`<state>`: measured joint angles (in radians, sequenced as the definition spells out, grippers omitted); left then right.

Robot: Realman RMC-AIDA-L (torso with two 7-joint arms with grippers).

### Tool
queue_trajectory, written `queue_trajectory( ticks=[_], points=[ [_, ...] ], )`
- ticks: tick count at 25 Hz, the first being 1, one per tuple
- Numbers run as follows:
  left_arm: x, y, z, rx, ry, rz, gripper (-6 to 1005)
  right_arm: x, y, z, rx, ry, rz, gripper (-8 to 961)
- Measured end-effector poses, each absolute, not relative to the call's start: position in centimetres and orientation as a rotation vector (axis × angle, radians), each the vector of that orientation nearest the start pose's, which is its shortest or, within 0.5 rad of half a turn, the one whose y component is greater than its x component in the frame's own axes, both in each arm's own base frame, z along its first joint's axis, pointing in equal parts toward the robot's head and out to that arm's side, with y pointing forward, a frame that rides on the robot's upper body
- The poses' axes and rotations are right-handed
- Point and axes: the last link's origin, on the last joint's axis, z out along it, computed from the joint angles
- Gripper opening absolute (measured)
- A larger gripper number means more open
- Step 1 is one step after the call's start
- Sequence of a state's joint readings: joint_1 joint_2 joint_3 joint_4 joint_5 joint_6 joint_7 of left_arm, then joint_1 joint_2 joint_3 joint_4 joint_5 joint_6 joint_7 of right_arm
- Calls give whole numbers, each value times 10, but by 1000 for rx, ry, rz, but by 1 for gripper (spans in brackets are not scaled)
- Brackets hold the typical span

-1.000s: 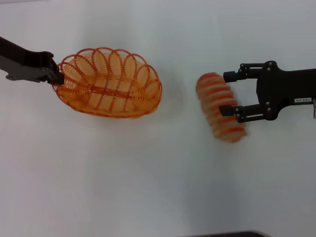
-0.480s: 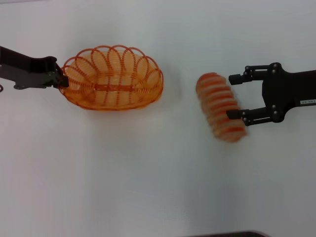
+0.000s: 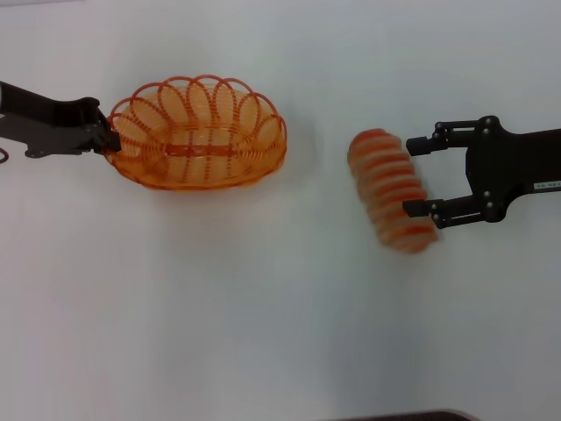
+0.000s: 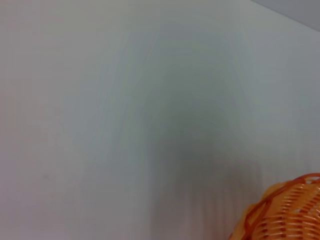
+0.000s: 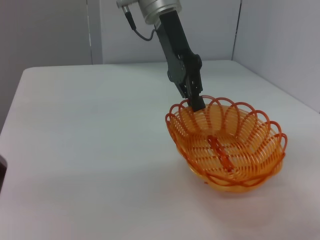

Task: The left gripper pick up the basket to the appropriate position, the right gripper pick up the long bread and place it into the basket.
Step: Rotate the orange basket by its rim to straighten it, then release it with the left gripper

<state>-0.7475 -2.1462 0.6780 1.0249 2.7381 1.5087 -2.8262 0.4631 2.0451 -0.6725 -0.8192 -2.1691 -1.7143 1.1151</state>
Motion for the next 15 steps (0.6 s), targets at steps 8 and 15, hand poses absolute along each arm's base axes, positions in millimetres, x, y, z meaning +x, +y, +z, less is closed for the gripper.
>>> queue_trajectory(
  ticks=[8, 15],
  points=[
    [-243, 382, 27, -2000, -1895, -22, 159, 285, 305, 31, -2873, 148, 424, 819],
    [-248, 380, 30, -1970, -1919, -33, 211, 284, 305, 31, -2875, 144, 426, 820]
  ],
)
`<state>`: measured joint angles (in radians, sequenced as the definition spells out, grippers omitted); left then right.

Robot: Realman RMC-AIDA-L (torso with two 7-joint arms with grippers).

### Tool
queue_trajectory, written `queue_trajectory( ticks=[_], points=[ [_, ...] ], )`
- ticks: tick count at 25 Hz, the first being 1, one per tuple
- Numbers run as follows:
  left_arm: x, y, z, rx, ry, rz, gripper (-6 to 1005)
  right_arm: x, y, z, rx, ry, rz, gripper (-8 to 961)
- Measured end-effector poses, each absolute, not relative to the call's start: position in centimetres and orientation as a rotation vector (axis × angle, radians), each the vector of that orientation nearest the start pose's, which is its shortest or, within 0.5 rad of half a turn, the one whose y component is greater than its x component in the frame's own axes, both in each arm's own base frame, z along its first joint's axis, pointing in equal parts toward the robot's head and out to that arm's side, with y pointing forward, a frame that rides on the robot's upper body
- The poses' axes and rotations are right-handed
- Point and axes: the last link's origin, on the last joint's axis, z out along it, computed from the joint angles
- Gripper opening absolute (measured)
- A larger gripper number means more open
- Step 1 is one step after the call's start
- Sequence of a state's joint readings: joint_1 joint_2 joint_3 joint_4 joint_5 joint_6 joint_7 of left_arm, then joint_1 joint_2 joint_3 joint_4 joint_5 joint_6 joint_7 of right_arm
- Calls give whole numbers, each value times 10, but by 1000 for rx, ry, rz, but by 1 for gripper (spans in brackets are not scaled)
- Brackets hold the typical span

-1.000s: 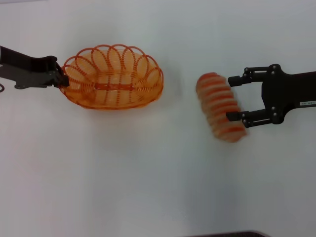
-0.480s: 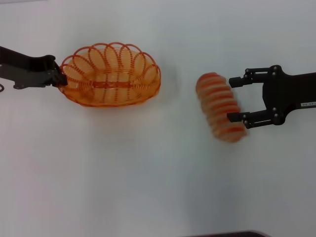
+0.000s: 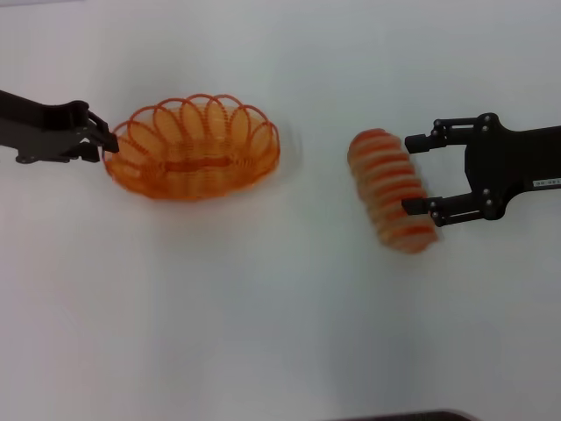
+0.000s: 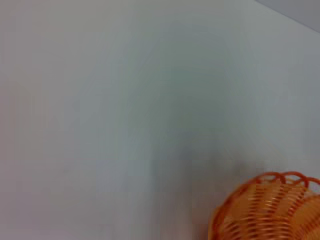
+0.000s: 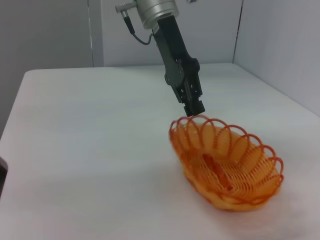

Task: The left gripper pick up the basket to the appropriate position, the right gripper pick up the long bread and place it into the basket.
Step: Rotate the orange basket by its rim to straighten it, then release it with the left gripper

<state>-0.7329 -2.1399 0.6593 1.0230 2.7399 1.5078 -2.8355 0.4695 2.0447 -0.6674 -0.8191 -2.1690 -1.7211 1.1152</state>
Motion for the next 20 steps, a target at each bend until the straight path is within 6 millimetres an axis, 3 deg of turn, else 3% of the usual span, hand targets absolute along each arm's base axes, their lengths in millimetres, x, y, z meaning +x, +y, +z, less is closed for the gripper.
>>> queue_trajectory(
  ticks=[5, 10, 16, 20],
  points=[
    [-251, 379, 32, -1960, -1925, -35, 248, 283, 305, 31, -2876, 142, 426, 820],
    [-252, 380, 35, -1957, -1922, -33, 448, 283, 305, 31, -2876, 142, 426, 819],
    [-252, 380, 37, -1959, -1916, -30, 614, 283, 305, 32, -2874, 142, 427, 819],
    [-248, 381, 40, -1998, -1873, -28, 612, 283, 306, 32, -2870, 149, 435, 820]
  ],
)
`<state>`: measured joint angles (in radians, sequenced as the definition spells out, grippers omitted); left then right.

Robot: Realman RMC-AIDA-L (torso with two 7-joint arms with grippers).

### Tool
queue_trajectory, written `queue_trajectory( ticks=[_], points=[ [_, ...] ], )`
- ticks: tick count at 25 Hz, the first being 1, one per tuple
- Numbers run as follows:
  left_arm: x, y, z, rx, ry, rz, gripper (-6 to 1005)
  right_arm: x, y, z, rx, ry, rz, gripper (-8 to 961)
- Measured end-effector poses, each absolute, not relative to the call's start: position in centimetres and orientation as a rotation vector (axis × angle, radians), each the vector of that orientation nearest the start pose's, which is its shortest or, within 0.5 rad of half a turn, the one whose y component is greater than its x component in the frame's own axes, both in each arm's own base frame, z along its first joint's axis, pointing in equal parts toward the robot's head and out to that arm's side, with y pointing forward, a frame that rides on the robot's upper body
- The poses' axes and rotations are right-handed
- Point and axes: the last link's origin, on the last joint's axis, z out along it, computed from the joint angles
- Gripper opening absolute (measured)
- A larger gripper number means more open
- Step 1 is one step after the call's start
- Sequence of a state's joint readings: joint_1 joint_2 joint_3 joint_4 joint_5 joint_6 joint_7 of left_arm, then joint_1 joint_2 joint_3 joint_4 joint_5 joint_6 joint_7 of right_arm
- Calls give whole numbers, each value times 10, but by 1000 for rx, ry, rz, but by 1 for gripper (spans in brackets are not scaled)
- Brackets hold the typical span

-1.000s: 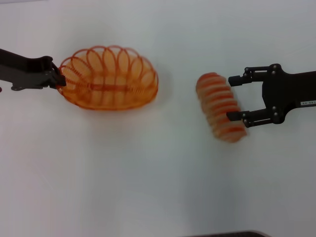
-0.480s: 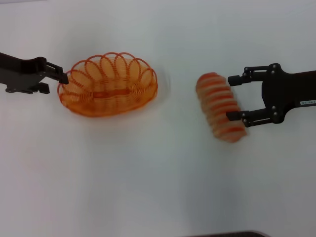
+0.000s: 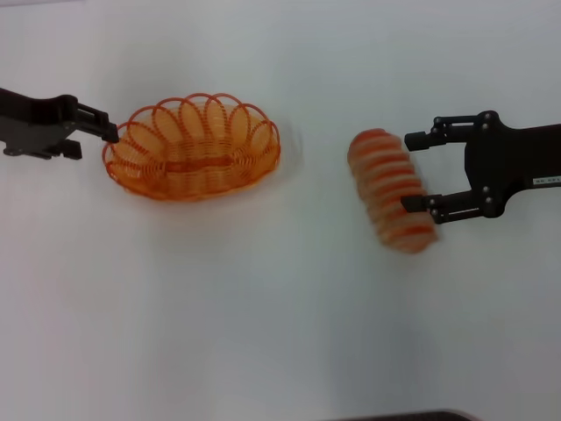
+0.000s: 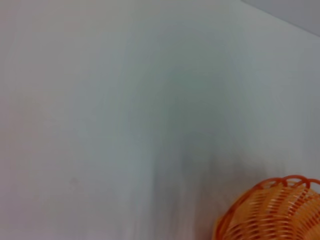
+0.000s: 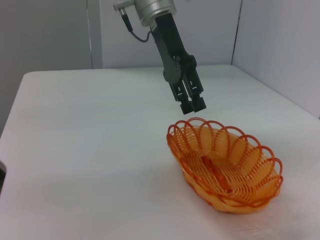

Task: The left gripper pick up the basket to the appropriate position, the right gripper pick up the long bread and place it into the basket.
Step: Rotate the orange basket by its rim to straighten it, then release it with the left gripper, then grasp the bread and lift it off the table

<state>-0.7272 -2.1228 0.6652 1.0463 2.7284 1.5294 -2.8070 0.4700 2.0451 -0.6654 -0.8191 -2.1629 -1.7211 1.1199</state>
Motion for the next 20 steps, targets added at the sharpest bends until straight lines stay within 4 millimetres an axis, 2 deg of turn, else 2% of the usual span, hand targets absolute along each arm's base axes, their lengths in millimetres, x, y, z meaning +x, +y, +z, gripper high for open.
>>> queue_trajectory(
  ticks=[6, 12, 20],
  points=[
    [-242, 385, 50, -2084, -1770, -74, 610, 282, 305, 30, -2860, 189, 459, 820],
    [-246, 385, 63, -2211, -1605, -119, 607, 278, 307, 32, -2843, 279, 507, 820],
    [-249, 378, 72, -2446, -1226, -138, 604, 269, 308, 38, -2809, 402, 645, 819]
  ],
)
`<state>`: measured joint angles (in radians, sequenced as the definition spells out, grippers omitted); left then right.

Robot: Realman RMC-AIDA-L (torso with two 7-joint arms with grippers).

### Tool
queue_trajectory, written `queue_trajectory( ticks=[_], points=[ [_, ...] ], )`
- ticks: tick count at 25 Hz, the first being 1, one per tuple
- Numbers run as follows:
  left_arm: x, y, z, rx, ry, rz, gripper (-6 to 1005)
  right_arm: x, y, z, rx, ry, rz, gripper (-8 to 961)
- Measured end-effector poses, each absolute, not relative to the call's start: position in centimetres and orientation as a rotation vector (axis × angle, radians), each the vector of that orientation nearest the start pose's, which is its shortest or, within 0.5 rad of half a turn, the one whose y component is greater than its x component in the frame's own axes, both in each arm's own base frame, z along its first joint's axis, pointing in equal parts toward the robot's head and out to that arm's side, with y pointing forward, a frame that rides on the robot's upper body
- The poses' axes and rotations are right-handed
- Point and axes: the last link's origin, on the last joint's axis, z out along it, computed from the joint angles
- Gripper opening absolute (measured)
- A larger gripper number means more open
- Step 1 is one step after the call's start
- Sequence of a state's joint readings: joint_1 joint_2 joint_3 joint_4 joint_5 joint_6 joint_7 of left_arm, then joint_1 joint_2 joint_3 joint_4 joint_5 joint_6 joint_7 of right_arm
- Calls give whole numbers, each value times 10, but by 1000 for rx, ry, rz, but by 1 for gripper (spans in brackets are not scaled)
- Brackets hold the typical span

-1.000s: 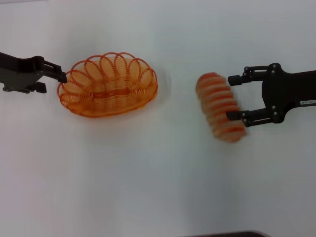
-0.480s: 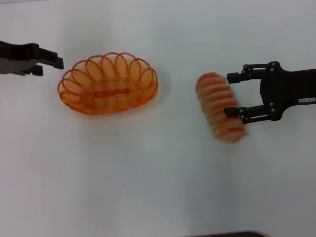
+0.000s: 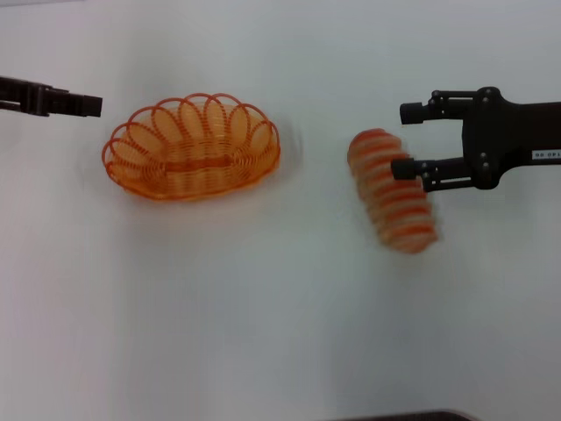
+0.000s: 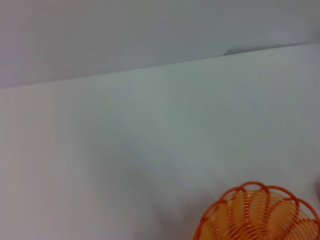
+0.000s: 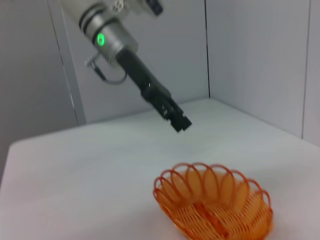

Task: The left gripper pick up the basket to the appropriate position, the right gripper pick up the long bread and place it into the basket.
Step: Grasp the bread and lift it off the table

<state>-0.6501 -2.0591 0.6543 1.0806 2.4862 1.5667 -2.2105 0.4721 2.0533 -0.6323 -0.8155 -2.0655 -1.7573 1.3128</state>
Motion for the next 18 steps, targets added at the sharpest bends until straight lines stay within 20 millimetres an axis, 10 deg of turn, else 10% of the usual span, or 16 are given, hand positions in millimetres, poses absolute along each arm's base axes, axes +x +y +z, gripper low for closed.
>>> queue_trajectory(
  ticks=[18],
  points=[
    [-262, 336, 86, -2725, -492, -324, 595, 276, 303, 35, -2694, 561, 778, 819]
  ],
)
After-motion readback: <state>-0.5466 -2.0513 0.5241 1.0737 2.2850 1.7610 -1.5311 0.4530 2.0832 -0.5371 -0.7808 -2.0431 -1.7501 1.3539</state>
